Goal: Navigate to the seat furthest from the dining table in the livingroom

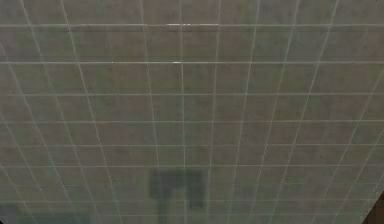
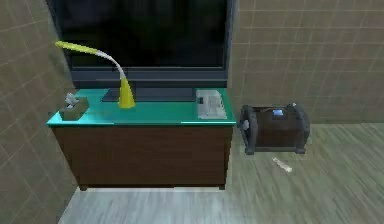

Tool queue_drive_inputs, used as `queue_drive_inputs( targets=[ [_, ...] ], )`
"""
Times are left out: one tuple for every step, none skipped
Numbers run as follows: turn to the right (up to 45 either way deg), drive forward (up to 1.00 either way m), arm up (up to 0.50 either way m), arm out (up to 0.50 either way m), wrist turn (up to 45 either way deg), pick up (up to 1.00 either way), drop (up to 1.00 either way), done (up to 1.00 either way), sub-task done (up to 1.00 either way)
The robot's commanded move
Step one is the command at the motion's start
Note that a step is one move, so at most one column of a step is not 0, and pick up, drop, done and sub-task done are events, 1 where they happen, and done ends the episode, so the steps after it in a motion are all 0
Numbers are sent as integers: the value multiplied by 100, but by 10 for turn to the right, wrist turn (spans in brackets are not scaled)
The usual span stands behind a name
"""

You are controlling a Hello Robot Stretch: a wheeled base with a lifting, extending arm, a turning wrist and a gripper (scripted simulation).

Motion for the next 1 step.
queue_drive_inputs(
  targets=[
    [60,0,0,0,0,0,0,0,0]
  ],
)
